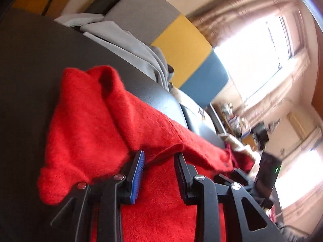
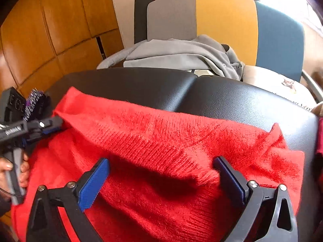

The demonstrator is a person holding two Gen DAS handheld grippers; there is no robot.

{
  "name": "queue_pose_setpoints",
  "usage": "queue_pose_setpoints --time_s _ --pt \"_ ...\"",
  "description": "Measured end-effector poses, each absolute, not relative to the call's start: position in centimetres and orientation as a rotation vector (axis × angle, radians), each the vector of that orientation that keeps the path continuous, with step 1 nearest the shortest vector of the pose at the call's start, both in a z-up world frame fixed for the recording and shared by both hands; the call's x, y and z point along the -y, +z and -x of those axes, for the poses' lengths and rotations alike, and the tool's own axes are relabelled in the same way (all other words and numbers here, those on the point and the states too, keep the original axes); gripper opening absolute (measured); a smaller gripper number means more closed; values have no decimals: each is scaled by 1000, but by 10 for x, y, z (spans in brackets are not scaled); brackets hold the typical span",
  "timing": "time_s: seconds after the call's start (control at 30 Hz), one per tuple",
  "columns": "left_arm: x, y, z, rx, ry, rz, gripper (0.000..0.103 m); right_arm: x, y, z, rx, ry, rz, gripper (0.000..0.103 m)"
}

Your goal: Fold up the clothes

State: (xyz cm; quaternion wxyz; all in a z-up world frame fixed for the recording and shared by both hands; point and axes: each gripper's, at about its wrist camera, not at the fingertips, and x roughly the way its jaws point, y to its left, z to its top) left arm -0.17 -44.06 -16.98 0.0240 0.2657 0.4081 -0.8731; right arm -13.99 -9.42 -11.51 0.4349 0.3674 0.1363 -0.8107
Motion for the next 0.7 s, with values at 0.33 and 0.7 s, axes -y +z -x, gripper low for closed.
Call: queue_pose_setpoints --time_s 0.33,0.7 --pt "472 -147 -10 -1466 -2622 -727 51 98 -118 136 -384 -2042 -901 103" --pt "508 -153 56 -1229 -2442 -1012 31 97 -117 134 -383 -2044 -898 103"
